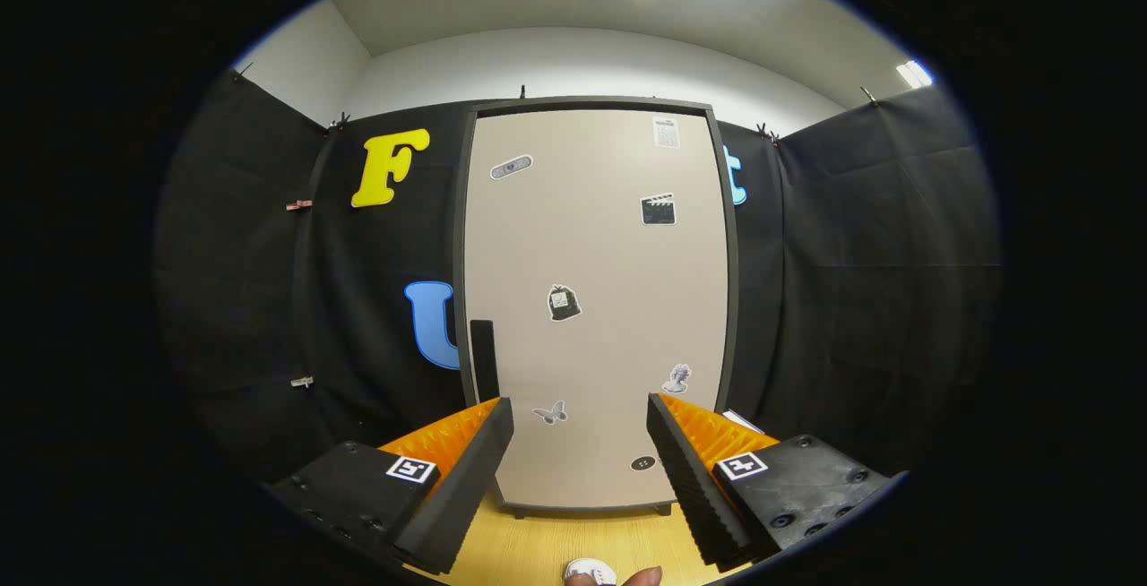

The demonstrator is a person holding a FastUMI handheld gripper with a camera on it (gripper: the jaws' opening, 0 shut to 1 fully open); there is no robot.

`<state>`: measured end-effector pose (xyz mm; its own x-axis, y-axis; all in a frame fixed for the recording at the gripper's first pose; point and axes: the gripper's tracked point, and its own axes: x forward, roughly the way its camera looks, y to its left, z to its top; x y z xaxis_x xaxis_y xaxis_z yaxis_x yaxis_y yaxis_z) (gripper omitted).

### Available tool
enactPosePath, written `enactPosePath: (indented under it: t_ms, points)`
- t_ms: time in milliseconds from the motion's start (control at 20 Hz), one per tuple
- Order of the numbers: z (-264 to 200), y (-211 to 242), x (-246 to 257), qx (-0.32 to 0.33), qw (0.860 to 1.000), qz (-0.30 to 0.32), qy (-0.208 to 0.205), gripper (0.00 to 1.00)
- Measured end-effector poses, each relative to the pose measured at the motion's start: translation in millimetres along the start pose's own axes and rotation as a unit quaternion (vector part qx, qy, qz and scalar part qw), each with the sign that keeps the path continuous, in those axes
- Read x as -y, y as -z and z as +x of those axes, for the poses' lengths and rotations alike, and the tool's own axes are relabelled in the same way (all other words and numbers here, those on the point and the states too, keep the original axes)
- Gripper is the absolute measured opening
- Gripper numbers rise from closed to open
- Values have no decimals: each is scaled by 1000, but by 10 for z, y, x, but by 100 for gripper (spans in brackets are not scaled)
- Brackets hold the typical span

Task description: Open the shoe cabinet door, grab the shoes and put them into the shoe cabinet, then close the shoe cabinet door.

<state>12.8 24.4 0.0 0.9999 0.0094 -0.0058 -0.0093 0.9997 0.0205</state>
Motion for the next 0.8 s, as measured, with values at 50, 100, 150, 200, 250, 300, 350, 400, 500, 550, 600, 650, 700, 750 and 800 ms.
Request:
enactPosePath:
  t_ms: [50,100,150,200,250,300,350,400,500,550,600,650,700,750,800]
  points:
    - [18,-9,-36,1,1000,3,-1,97]
    - [46,-21,-79,2,1000,5,-3,98]
    - [90,-27,-147,2,1000,8,-6,98]
    - [142,-29,-217,2,1000,10,-10,98]
    - [211,-30,-293,1,1000,10,-13,98]
    - [291,-19,-365,1,1000,9,-15,98]
    - [382,-9,-441,1,1000,8,-17,98]
    - [477,9,-531,-1,1000,7,-20,98]
    - [670,83,-710,-9,1000,9,-28,98]
    - [771,128,-794,-14,999,9,-32,98]
    - [865,178,-891,-18,999,8,-35,98]
    - [969,222,-969,-21,999,8,-37,98]
    - [1069,277,-1026,-25,999,8,-38,98]
    - [1162,326,-1077,-28,999,8,-37,99]
    - [1266,377,-1128,-31,999,10,-35,99]
